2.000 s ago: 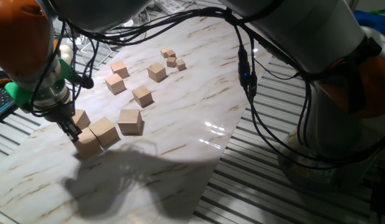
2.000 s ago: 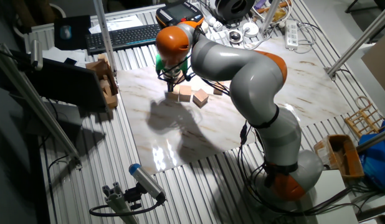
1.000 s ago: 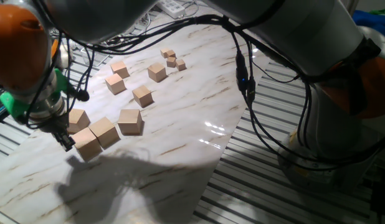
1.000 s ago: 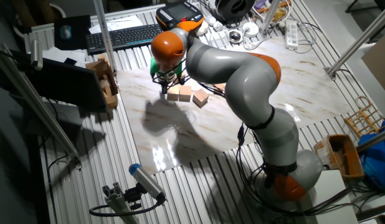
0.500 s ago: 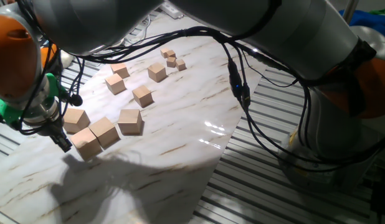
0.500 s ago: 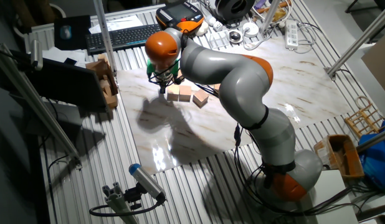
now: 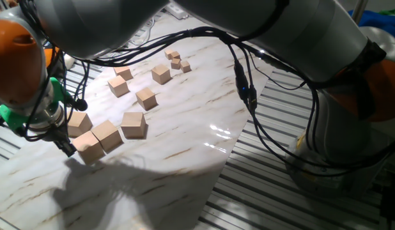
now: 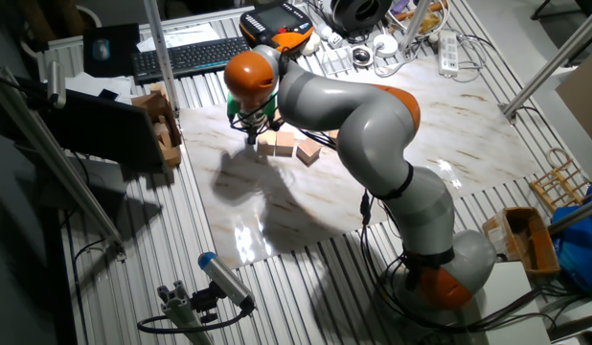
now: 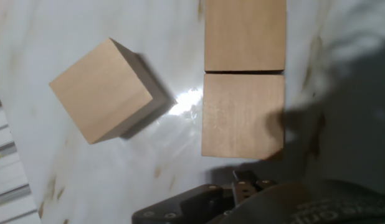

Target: Stack the blocks into a cross shape

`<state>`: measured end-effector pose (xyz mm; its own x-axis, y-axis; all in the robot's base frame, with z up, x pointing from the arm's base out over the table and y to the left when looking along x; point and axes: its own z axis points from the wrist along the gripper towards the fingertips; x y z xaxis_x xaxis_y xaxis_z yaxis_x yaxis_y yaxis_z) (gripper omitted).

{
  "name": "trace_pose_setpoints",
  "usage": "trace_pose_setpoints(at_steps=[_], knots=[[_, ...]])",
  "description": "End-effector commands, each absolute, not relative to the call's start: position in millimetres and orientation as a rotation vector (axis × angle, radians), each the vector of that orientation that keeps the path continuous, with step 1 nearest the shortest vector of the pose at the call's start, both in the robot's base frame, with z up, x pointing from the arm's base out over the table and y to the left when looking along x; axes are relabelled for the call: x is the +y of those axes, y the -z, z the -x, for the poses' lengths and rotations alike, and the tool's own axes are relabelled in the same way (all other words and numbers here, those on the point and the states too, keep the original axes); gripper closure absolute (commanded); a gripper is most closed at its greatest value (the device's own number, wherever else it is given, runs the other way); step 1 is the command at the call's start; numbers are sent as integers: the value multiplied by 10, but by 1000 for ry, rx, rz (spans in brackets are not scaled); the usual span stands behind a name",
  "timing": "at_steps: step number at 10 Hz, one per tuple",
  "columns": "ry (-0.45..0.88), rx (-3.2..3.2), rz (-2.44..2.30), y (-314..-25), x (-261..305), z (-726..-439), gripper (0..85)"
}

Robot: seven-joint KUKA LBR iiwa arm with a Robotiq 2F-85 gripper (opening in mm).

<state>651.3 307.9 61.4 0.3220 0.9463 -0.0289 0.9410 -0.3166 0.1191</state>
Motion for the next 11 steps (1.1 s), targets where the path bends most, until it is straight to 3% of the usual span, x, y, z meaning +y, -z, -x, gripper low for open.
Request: trace_pose_setpoints(at_steps=[1, 11], knots=[[-69, 1763, -2457, -595, 3077, -6518, 850], [-32, 1759, -2408, -552, 3031, -6532, 850]])
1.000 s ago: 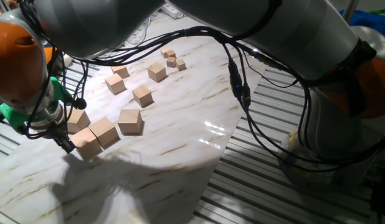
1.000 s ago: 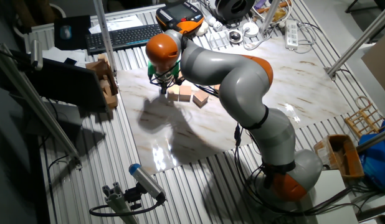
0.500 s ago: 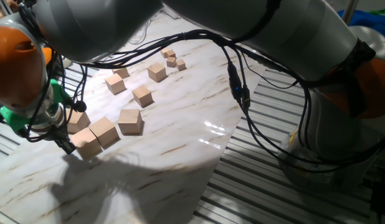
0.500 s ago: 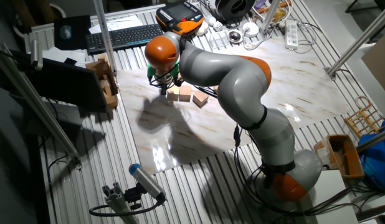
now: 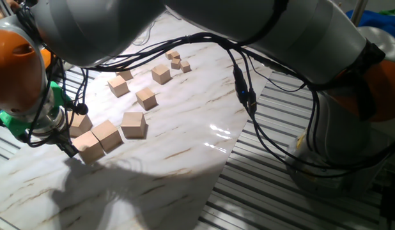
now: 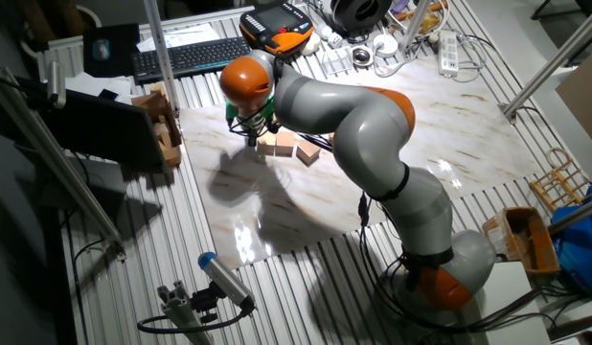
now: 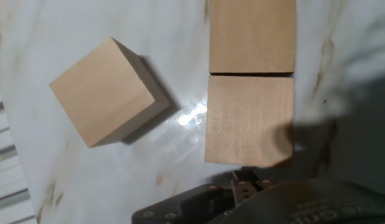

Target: Stack the blocks into a cross shape

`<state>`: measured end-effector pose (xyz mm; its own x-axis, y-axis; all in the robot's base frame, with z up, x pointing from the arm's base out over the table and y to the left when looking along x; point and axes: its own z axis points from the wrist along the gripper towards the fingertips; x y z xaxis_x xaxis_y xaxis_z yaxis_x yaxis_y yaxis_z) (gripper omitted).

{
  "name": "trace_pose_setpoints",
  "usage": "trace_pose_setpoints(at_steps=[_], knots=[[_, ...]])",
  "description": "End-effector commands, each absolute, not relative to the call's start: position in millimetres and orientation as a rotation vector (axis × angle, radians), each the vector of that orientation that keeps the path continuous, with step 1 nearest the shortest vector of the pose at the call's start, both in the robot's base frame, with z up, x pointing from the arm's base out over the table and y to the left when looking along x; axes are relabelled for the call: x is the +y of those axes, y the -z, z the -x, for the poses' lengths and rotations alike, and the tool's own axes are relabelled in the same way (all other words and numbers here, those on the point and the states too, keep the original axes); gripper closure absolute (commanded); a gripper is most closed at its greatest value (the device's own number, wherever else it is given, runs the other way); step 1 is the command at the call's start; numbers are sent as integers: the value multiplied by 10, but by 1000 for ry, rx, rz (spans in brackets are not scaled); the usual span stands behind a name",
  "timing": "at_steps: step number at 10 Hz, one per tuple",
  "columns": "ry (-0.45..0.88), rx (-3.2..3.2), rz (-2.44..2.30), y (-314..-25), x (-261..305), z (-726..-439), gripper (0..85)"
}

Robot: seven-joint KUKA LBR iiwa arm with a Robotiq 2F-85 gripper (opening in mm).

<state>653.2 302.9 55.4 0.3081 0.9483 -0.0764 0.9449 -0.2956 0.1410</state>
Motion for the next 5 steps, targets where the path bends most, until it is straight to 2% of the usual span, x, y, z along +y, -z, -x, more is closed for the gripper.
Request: trace_pose_setpoints(at_steps=[1, 5], knots=[[-28, 1763, -2401, -554, 3021, -6529, 850], [-16, 1782, -2371, -552, 2983, -6526, 850]])
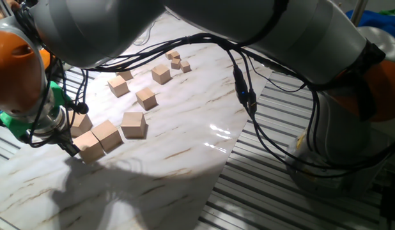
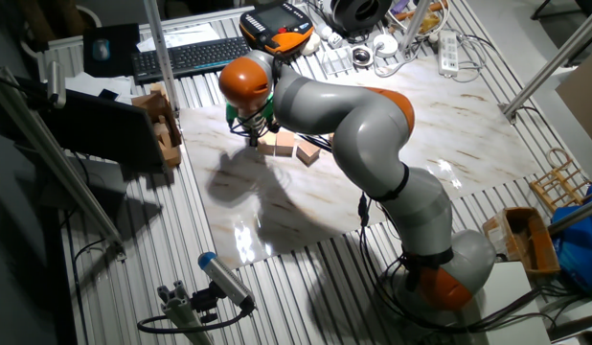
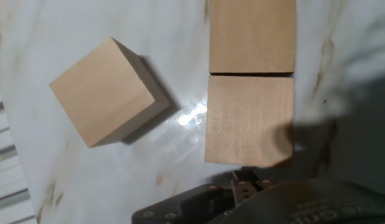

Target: Stack the blocks into a cross shape

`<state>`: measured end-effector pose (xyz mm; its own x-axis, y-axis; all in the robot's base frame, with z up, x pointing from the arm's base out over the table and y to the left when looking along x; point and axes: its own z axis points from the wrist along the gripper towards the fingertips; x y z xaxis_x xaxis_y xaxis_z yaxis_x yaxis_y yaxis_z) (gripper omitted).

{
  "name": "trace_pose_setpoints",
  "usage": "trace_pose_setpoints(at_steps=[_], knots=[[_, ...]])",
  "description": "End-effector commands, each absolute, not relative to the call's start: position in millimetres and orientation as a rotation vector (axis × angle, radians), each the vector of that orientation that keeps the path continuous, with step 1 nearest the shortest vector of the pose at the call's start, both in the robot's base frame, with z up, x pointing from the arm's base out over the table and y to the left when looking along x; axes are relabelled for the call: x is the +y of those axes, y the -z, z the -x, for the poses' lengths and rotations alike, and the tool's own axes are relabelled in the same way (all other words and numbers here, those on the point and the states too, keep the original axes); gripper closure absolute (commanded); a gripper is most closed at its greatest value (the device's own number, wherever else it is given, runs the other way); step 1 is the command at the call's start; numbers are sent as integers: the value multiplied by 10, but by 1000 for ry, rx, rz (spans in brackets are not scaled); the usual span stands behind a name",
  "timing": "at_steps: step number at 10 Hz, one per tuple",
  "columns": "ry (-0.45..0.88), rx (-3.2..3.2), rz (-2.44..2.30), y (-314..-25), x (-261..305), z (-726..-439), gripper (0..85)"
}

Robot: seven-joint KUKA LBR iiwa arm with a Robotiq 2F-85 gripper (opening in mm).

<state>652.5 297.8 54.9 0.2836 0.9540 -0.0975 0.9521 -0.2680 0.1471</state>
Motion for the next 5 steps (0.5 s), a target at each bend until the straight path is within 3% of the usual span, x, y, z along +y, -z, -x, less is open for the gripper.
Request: trace_pose_setpoints(at_steps=[1, 5], knots=[[-14, 1778, -2370, -543, 2968, -6525, 850], [-12, 1758, -2390, -543, 2965, -6514, 850]])
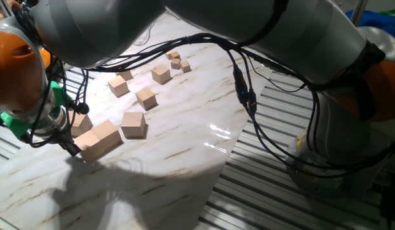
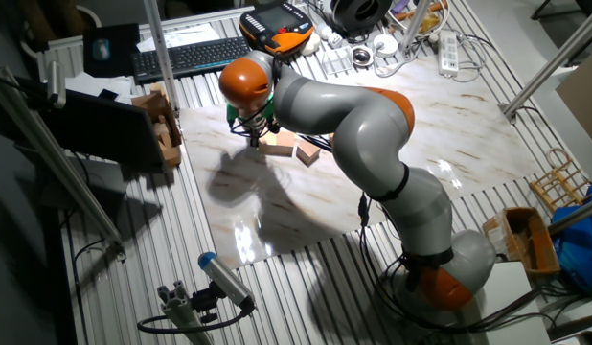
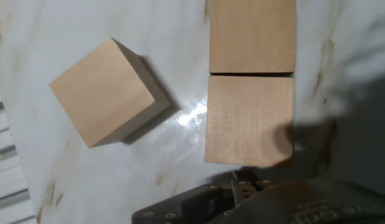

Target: Stack the blocks into a cross shape

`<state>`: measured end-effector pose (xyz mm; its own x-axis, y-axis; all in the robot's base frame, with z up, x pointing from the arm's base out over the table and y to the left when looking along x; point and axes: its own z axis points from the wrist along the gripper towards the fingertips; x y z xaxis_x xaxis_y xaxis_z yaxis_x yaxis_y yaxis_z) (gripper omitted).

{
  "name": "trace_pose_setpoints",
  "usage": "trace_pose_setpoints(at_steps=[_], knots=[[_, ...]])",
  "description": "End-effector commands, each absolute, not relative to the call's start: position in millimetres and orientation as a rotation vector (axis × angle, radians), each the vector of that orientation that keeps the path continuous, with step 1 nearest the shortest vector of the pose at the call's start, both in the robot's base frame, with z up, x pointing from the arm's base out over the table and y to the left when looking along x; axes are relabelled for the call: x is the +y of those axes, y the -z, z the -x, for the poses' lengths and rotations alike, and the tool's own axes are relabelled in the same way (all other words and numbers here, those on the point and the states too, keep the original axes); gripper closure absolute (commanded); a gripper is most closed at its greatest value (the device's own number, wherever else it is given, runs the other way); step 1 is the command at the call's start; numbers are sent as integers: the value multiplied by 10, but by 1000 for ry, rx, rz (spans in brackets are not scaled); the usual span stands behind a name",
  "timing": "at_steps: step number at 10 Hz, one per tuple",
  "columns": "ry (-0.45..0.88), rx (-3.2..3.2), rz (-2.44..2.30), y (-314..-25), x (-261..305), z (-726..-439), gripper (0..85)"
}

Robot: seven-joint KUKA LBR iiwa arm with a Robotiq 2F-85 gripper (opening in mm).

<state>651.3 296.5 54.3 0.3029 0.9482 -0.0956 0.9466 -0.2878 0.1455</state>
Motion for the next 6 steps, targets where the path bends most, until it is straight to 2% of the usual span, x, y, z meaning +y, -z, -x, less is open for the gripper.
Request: trace_pose_setpoints(at_steps=[1, 6], knots=[[-18, 1760, -2392, -545, 2972, -6508, 850], [-22, 1753, -2398, -548, 3000, -6482, 850]])
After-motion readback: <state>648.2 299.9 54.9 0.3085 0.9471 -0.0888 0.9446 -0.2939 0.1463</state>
